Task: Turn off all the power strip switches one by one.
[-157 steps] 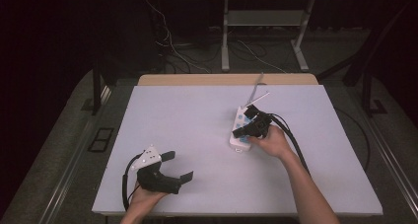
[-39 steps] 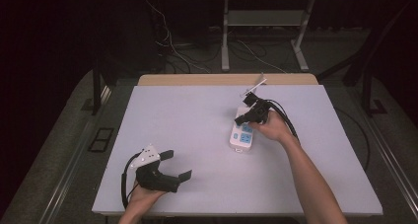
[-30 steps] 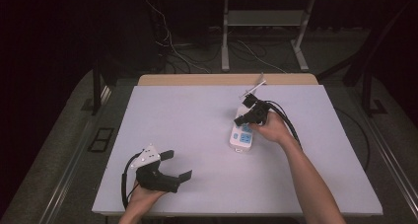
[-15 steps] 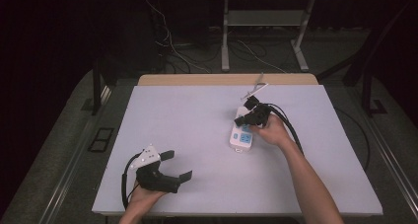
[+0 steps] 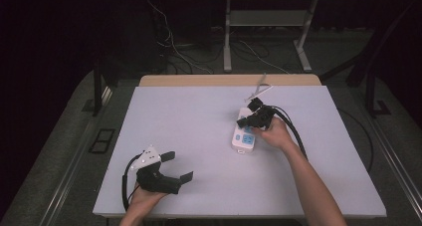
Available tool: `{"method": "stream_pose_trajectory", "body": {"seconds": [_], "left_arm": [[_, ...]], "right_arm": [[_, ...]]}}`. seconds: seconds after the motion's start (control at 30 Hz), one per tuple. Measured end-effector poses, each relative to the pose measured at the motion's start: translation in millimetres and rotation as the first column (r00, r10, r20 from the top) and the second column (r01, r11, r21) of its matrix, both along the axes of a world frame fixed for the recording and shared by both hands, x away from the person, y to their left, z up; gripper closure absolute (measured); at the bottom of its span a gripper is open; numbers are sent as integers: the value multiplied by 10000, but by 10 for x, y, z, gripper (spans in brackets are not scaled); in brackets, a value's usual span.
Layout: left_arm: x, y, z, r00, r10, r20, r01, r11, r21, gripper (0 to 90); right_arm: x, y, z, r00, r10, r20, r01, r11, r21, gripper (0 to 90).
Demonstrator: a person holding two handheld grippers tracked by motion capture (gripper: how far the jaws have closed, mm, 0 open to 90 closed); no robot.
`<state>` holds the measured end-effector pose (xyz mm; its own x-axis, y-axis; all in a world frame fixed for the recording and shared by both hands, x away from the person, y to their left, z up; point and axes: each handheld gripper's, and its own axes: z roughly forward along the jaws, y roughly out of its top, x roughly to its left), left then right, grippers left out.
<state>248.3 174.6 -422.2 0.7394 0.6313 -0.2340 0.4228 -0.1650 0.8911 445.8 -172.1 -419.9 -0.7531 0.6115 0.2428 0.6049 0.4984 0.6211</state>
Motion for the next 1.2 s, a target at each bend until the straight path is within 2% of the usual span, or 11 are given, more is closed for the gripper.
{"method": "stream_pose_trajectory", "body": {"seconds": [0.07, 0.23, 0.3, 0.4, 0.43, 0.57, 0.83, 1.2], "left_arm": [[0, -7, -2, 10000, -3, -28, 3, 10000, -11, 0], [-6, -6, 1, 10000, -19, -9, 19, 10000, -2, 0], [-1, -2, -1, 10000, -13, -12, 13, 10000, -4, 0], [5, -6, -6, 10000, -35, -36, 35, 10000, 5, 0], [6, -7, -6, 10000, -39, -42, 39, 10000, 13, 0], [10, -6, -8, 10000, -42, -44, 42, 10000, 19, 0], [12, 0, -8, 10000, -8, -49, 8, 10000, 3, 0], [9, 5, -6, 10000, 9, -26, -9, 10000, -17, 0]], "right_arm": [[-2, -9, -6, 10000, -48, -33, 48, 9999, 92, 900], [-6, 2, 7, 10000, -40, -55, 40, 10000, -18, 900], [5, -8, -3, 9993, 50, -360, -43, 9998, 211, 900], [2, 0, 10, 9987, -28, -516, 37, 9998, 175, 900], [6, -9, 22, 9985, 38, -553, -13, 9989, 459, 900], [3, 11, 44, 9992, 65, -397, -59, 9999, 151, 900], [4, -43, 94, 9990, 29, -443, -22, 9999, 159, 899], [70, -139, 341, 9999, -63, -118, 63, 10000, 45, 899]]}}
